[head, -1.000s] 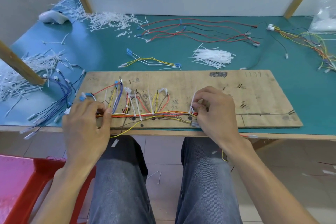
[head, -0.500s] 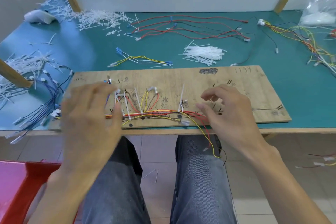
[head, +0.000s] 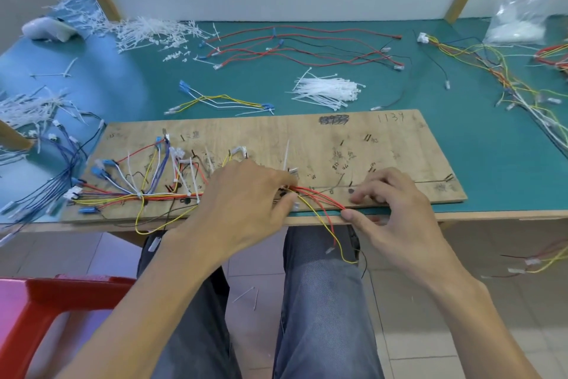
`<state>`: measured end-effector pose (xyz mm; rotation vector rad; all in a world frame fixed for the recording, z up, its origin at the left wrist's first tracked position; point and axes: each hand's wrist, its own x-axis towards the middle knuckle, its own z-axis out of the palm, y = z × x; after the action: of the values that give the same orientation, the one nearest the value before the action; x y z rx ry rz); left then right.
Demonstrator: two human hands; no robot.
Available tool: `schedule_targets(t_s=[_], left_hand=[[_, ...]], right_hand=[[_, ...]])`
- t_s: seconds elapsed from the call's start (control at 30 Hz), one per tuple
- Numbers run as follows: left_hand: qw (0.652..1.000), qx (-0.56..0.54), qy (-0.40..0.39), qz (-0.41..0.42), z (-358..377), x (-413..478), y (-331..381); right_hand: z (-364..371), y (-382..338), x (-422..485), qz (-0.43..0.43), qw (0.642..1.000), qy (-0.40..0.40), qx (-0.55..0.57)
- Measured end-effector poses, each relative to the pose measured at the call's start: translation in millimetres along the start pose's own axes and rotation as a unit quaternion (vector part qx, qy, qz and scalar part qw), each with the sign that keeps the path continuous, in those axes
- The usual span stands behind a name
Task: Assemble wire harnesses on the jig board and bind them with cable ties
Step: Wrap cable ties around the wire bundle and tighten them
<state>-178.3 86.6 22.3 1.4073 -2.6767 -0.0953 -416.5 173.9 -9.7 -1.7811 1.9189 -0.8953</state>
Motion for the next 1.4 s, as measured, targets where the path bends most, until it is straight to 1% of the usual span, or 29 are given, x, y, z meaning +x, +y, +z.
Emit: schedule_targets(t_s=[0.17, 0.27, 0.33, 0.5, 0.83, 1.03, 1.1, 1.2, 1.3, 1.4], left_hand=[[1.000, 0.017, 0.001, 0.018, -4, 8, 1], [0.999, 0.019, -0.007, 0.027, -4, 7, 3], [0.999, 0.020, -0.014, 0.036, -4, 5, 3], [0.998, 0.011, -0.033, 0.061, -12, 2, 4], [0.997, 0.025, -0.033, 0.062, -11, 4, 6], [0.997, 0.019, -0.044, 0.065, -9, 7, 3], [0.997, 0.021, -0.042, 0.068, -9, 7, 3], [0.996, 0.023, -0.035, 0.074, -9, 7, 3], [0.996, 0.029, -0.021, 0.081, -8, 5, 7], [0.996, 0.029, 0.002, 0.080, -8, 3, 10]], right_hand=[[-3, -1, 4, 0.011, 0.997, -0.057, -0.056], [0, -2, 1, 0.004, 0.995, -0.039, -0.087], [1, -3, -2, 0.003, 0.996, -0.027, -0.088], [1, -2, -8, 0.007, 0.993, -0.025, -0.113], [-9, -3, -6, 0.015, 0.990, -0.077, -0.114], [-17, 2, 0, 0.023, 0.994, -0.057, -0.093], [-23, 7, 5, 0.030, 0.996, -0.030, -0.078], [-34, 19, 13, 0.064, 0.996, -0.004, -0.064], [-43, 31, 21, 0.093, 0.989, 0.003, -0.118], [-49, 38, 30, 0.098, 0.982, 0.016, -0.159]])
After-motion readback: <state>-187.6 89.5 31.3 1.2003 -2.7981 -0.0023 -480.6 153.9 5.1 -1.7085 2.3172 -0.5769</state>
